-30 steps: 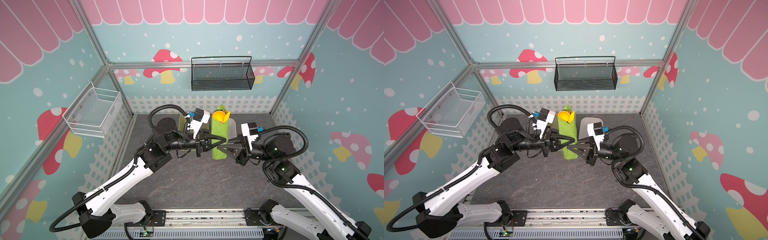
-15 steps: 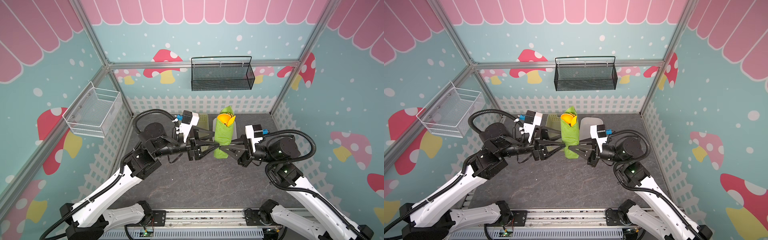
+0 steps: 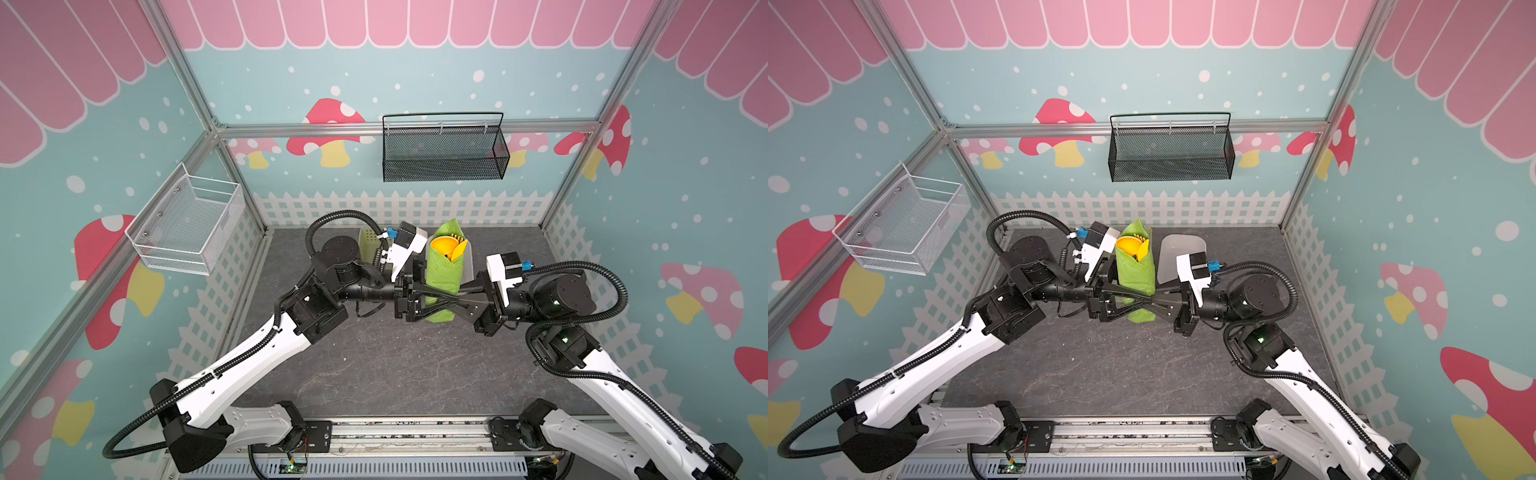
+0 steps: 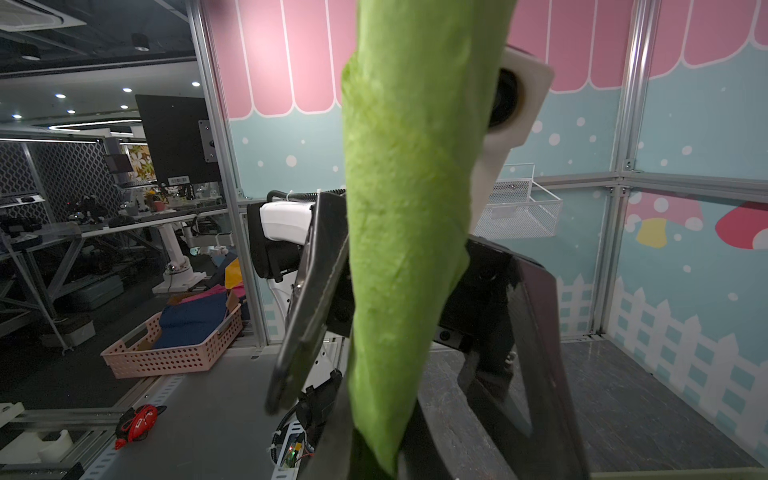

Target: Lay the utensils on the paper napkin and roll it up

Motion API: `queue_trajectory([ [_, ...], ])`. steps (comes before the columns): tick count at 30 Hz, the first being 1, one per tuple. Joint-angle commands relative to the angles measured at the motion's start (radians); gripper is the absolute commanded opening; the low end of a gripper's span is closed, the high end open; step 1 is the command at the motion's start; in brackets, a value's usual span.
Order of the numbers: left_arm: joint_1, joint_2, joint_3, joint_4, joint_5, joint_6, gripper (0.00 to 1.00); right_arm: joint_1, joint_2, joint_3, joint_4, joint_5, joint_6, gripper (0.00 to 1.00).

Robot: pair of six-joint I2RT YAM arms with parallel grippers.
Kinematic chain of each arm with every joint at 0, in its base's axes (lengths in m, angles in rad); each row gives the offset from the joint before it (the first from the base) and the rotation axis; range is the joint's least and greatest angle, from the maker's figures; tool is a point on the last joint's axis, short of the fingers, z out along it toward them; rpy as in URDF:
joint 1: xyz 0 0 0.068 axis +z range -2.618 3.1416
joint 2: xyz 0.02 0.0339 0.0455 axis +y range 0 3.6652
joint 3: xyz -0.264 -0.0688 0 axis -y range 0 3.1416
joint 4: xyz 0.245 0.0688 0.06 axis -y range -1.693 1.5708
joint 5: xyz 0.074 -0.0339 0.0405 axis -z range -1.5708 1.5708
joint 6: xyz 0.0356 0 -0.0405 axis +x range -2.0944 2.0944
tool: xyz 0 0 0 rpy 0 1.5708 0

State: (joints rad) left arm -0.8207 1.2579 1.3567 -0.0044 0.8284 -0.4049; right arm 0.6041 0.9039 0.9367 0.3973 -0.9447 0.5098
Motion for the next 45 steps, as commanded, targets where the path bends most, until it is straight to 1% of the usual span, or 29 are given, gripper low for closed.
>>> queue_trajectory([
  [1, -0.006, 0.003, 0.053, 0.067, 0.061, -0.024, 0.7, 0.004, 0.003, -0.017, 0.048, -0.037, 0.012, 0.0],
  [4, -0.005, 0.005, 0.061, 0.069, 0.067, -0.026, 0.65, 0.004, 0.004, -0.021, 0.048, -0.029, 0.01, 0.0],
  [9, -0.006, -0.002, 0.044, 0.074, 0.064, -0.028, 0.5, 0.004, -0.009, -0.028, 0.044, -0.006, 0.004, 0.0],
  [14, -0.006, -0.011, 0.03, 0.066, 0.055, -0.023, 0.38, 0.004, -0.015, -0.028, 0.041, 0.002, 0.003, 0.0],
  [21, -0.006, -0.028, 0.018, 0.041, 0.015, 0.0, 0.22, 0.004, -0.024, -0.035, 0.034, 0.009, 0.007, 0.0],
  [25, -0.006, -0.033, 0.019, 0.03, -0.016, 0.012, 0.16, 0.004, -0.037, -0.047, 0.035, 0.017, 0.001, 0.0],
  [28, -0.006, -0.04, 0.018, 0.036, -0.046, 0.011, 0.12, 0.004, -0.051, -0.072, 0.041, 0.03, -0.01, 0.07],
  [31, -0.006, -0.047, 0.003, 0.064, -0.074, -0.002, 0.09, 0.004, -0.057, -0.106, 0.063, 0.025, -0.007, 0.11],
  [32, -0.006, -0.049, -0.004, 0.075, -0.08, -0.009, 0.09, 0.005, -0.057, -0.117, 0.075, 0.024, -0.002, 0.14],
  [34, -0.006, -0.052, -0.016, 0.093, -0.089, -0.019, 0.08, 0.004, -0.057, -0.13, 0.081, 0.029, 0.003, 0.31],
  [35, -0.006, -0.054, -0.018, 0.096, -0.093, -0.022, 0.08, 0.004, -0.056, -0.135, 0.082, 0.03, 0.003, 0.34],
  [37, -0.006, -0.058, -0.023, 0.096, -0.107, -0.02, 0.07, 0.005, -0.058, -0.142, 0.084, 0.03, 0.003, 0.35],
  [39, -0.006, -0.066, -0.03, 0.096, -0.129, -0.016, 0.07, 0.005, -0.059, -0.147, 0.085, 0.03, 0.001, 0.36],
  [40, -0.005, -0.069, -0.031, 0.096, -0.136, -0.014, 0.06, 0.005, -0.06, -0.152, 0.084, 0.03, 0.001, 0.34],
  [45, -0.005, -0.074, -0.036, 0.101, -0.153, -0.015, 0.06, 0.004, -0.066, -0.162, 0.085, 0.048, 0.003, 0.12],
])
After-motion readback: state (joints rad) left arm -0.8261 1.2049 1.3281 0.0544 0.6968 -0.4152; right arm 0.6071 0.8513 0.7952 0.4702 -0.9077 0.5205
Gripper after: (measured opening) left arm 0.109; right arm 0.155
